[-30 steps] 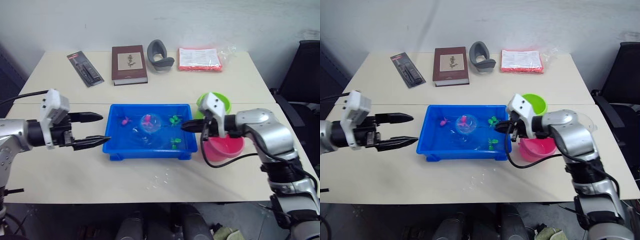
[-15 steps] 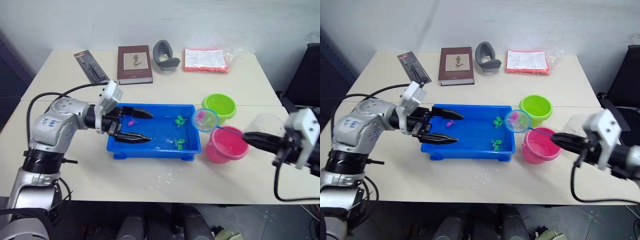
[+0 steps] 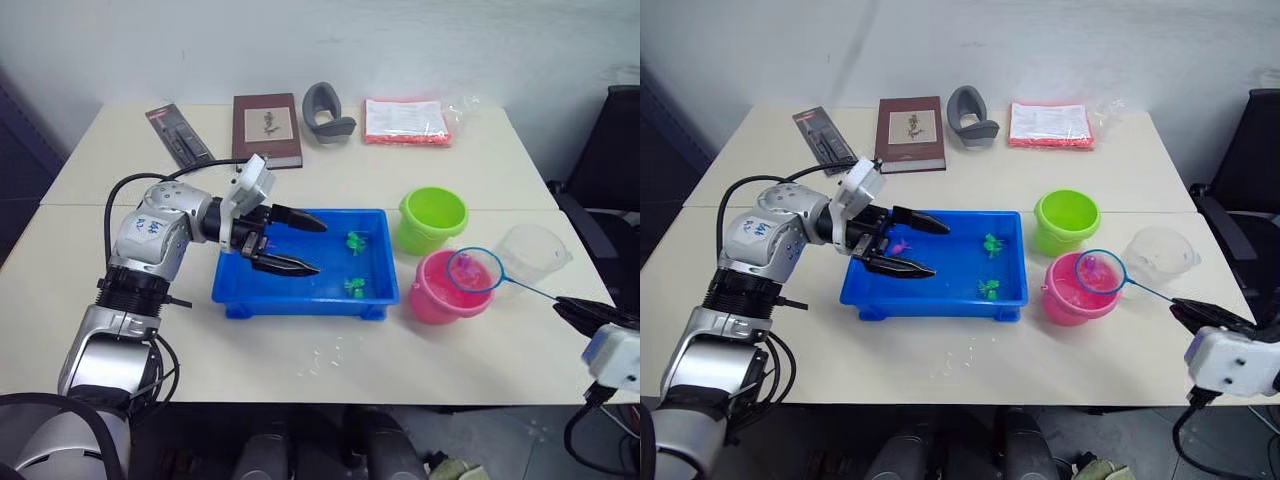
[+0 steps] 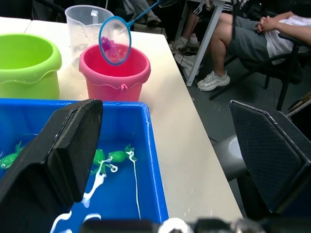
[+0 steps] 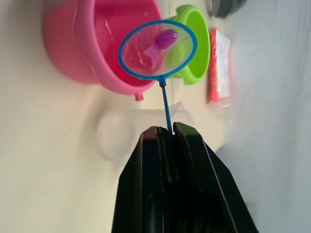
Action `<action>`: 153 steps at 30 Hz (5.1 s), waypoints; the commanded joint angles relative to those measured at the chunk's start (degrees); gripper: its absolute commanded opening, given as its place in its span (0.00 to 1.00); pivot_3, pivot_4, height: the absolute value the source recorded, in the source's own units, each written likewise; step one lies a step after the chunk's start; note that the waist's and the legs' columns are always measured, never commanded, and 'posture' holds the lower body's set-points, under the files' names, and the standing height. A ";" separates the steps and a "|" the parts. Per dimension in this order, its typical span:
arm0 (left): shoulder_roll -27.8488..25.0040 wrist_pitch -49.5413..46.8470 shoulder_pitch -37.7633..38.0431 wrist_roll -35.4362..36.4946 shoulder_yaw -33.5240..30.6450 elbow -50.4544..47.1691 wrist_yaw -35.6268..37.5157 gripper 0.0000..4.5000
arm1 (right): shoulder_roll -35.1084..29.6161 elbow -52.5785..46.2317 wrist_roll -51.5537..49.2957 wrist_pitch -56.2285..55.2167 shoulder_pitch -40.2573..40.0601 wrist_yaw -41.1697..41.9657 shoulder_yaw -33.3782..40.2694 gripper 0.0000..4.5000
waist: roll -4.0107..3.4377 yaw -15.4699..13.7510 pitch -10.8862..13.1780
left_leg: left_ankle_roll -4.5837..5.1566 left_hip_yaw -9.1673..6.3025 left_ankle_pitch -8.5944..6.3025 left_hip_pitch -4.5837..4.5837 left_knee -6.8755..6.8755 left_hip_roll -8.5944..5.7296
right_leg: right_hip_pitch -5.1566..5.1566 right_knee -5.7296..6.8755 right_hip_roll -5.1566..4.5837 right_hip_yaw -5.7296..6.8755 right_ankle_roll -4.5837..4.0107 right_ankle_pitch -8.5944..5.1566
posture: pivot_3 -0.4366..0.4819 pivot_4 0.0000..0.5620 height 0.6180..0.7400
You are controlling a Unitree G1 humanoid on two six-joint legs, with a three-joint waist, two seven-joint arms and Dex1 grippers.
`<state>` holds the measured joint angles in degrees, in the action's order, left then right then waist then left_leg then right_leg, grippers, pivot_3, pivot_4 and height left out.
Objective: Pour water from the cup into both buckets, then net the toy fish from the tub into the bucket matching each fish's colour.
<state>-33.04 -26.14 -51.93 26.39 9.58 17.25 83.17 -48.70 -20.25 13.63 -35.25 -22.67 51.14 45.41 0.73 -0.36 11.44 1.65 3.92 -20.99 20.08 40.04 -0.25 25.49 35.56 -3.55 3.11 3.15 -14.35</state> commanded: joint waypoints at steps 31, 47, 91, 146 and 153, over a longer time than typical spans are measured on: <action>-4.55 -1.52 -0.57 -1.02 -5.50 -1.94 -2.60 0.99 | -15.64 4.66 -16.91 11.03 18.66 -7.48 -17.75 0.00 | 0.02 0.84 0.01 | -0.09 0.07 0.10 -0.21 0.02 0.04 | -0.02 0.24 0.01 -0.13 -0.06 -0.03 | 0.48 0.27 1.00; -21.46 -16.08 30.37 6.04 -30.70 -20.31 -16.93 0.99 | 6.36 0.62 -42.16 85.75 56.60 -6.14 -55.09 0.00 | 0.17 0.61 -0.03 | -0.08 -0.34 0.02 0.18 0.02 0.11 | 0.33 0.31 -0.33 0.23 -0.31 -0.14 | 0.48 0.27 1.00; -23.18 -15.72 41.95 11.50 -37.56 -30.79 -26.69 0.99 | 25.49 31.30 -27.67 83.51 75.17 6.17 -64.33 0.00 | 0.14 2.14 -0.01 | 0.00 -0.45 -0.04 0.44 -0.15 -0.07 | 0.52 0.31 -0.57 0.51 -0.30 -0.13 | 0.48 0.27 1.00; -6.12 -3.55 7.23 2.93 -2.49 -13.15 -10.84 0.99 | 1.09 -15.35 -50.31 101.15 36.41 2.98 -12.35 0.00 | 0.14 -0.09 -0.02 | 0.05 -0.34 0.03 1.06 0.03 -0.09 | 0.97 0.31 -0.33 0.57 -0.16 -0.05 | 0.48 0.27 1.00; -3.41 -1.04 3.73 0.96 -0.39 -9.05 -5.43 0.99 | 1.65 -20.83 -48.91 92.92 17.14 4.21 5.95 0.00 | 0.11 -0.66 -0.05 | 0.06 -0.20 0.05 0.95 0.07 -0.03 | 0.92 0.33 -0.16 0.32 -0.06 0.00 | 0.48 0.27 1.00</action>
<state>-36.51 -28.45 -47.07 27.71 9.28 7.94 76.35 -46.99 -38.77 -36.80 62.21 -3.73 54.54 48.02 0.84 -1.01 11.40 1.71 3.74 -20.94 20.99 40.14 -0.28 26.37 35.90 -3.66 3.38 3.10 -14.35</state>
